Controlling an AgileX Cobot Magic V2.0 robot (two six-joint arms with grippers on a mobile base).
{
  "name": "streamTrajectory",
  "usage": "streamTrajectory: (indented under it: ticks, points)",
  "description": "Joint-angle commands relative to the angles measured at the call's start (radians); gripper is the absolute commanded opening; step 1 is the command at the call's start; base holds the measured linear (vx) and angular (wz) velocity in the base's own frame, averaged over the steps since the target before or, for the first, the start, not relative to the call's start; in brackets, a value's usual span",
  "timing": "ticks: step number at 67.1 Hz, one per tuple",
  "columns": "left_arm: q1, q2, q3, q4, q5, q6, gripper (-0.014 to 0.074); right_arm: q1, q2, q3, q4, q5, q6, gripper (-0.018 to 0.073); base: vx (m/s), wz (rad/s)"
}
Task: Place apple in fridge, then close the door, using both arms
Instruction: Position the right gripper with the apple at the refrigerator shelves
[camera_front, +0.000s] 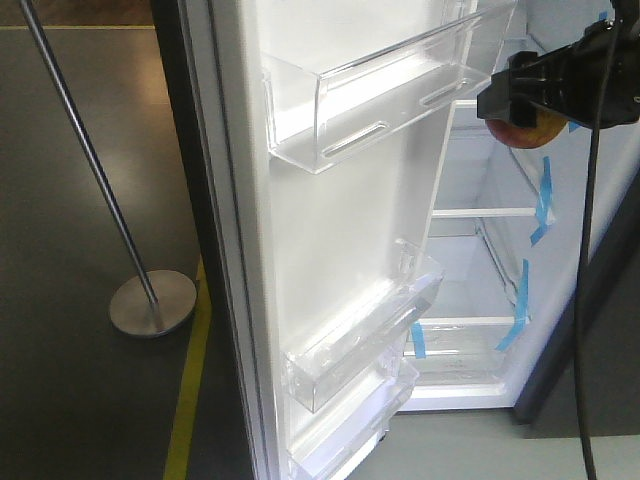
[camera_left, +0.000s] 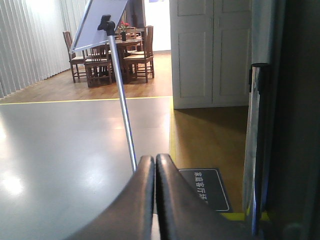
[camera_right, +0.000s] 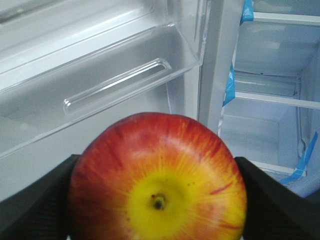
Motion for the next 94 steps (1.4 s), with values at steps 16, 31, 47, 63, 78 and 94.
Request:
streamTrajectory:
  ticks: [16,31,47,63,78,94]
  points:
    - [-0.003,-0.016,0.015,-0.001,-0.066,-0.001,-0.0008,0.002,-0.035,-0.032,0.013,-0.069,-0.01,0.0105,0.06,-0.02]
    - [-0.003,-0.016,0.015,-0.001,-0.066,-0.001,-0.0008,0.002,-0.035,-0.032,0.013,-0.069,-0.01,0.0105,0.06,-0.02]
    - [-0.003,-0.016,0.015,-0.001,-0.066,-0.001,-0.0008,0.002,-0.035,-0.032,0.013,-0.069,-0.01,0.0105,0.05,-0.02]
    - [-0.003,-0.016,0.015,-0.001,-0.066,-0.001,-0.0008,0.002,-0.035,-0.032,0.013,-0.069,-0.01,0.0105,0.01,-0.01]
    - [-0.003,-0.016,0.015,-0.001,-0.066,-0.001,-0.0008,0.002,-0.035,-0.032,0.013,-0.069,-0.01,0.0105,0.0,0.0]
    - [-0.003,-0.016,0.015,-0.001,-0.066,-0.001,-0.0008,0.002,-0.035,-0.032,0.013,-0.069,-0.01,0.0105,0.0,0.0]
